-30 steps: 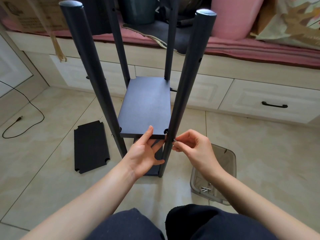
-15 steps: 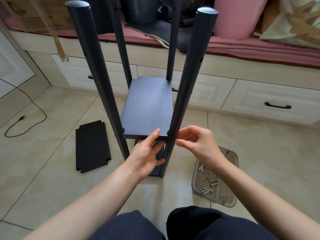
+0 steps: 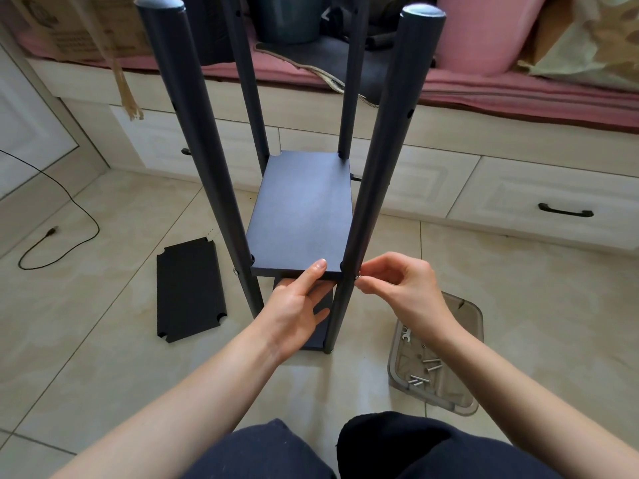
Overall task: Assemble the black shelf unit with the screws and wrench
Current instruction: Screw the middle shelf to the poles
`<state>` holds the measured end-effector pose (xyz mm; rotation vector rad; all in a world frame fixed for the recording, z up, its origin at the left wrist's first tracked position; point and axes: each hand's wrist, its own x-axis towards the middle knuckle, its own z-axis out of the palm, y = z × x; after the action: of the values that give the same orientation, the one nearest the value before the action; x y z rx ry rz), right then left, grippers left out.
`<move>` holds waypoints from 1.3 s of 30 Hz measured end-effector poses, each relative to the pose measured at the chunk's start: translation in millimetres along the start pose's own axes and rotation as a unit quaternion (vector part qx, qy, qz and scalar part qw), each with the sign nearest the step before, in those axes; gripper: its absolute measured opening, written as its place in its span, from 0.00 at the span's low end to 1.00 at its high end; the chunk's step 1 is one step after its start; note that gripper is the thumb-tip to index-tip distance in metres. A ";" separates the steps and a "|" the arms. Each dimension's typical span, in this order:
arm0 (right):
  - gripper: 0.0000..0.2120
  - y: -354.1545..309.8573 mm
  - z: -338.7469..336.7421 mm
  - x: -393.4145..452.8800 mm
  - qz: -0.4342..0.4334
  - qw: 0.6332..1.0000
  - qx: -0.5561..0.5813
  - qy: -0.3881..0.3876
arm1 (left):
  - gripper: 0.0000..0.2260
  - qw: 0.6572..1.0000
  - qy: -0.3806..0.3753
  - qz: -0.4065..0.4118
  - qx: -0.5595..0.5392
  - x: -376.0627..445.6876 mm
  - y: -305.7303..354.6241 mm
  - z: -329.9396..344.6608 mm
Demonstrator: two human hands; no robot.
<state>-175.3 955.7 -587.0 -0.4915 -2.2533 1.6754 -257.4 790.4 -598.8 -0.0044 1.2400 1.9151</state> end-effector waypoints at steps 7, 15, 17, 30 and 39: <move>0.08 6.8 -1.4 5.9 0.031 0.999 0.020 -0.022 | 0.12 1.000 -0.002 0.000 0.023 -3.8 2.0 -0.7; 0.25 3.0 -9.5 26.3 0.033 0.980 0.092 -0.173 | 0.11 0.999 0.004 -0.002 0.041 -8.4 6.2 0.1; 0.23 -0.1 -12.1 30.0 0.031 0.976 0.065 -0.206 | 0.11 0.999 0.003 -0.003 0.037 -9.2 6.0 0.1; 0.20 7.1 -7.7 30.0 -0.004 0.979 0.070 -0.192 | 0.11 0.999 0.011 0.002 0.036 -8.5 6.4 1.7; 0.31 11.3 -5.4 25.2 -0.024 0.983 0.055 -0.172 | 0.10 0.999 0.001 -0.013 0.038 -4.7 7.3 -4.3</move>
<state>-194.6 974.4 -595.6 -0.1279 -2.3600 1.9728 -260.7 782.9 -593.5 0.0186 1.3073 1.8452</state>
